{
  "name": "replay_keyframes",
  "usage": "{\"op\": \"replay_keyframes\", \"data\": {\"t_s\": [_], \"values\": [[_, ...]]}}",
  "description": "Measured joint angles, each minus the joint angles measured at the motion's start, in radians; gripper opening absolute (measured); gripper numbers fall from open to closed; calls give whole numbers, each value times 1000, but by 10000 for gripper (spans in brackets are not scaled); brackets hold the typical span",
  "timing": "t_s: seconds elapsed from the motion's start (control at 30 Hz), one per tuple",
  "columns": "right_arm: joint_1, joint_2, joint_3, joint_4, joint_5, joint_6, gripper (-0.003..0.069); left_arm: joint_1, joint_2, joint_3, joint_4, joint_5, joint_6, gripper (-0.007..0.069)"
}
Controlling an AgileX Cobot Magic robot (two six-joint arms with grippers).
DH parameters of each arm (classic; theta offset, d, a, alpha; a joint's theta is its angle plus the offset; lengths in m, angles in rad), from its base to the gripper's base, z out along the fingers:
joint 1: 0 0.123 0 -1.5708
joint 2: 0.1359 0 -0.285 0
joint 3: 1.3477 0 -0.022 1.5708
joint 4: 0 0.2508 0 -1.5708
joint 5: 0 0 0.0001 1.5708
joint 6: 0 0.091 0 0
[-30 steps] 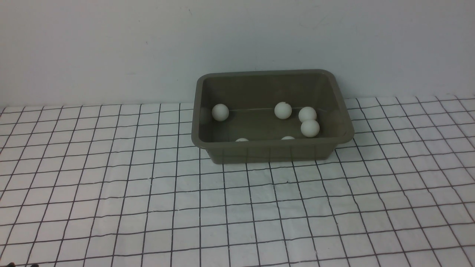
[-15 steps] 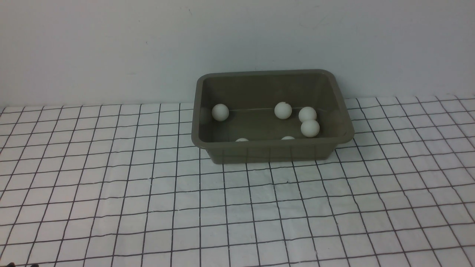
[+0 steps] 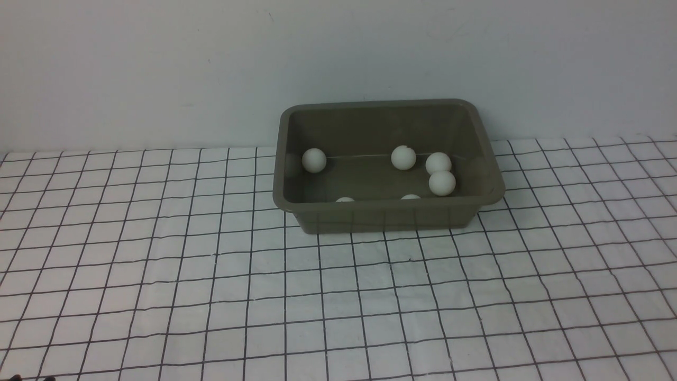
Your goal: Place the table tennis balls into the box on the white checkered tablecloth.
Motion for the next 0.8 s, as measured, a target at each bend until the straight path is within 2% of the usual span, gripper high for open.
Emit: {"op": "replay_keyframes", "data": {"t_s": [0.17, 0.37, 0.57, 0.8], "values": [[-12, -1, 18, 46, -141, 19, 463, 0, 0, 0, 0, 0, 0, 209], [-25, -15, 136, 29, -317, 94, 463, 0, 0, 0, -1, 0, 0, 209], [-52, -95, 270, -126, -330, 221, 463, 0, 0, 0, -2, 0, 0, 209], [-165, -188, 377, -151, -291, 304, 463, 0, 0, 0, -3, 0, 0, 209]]}}
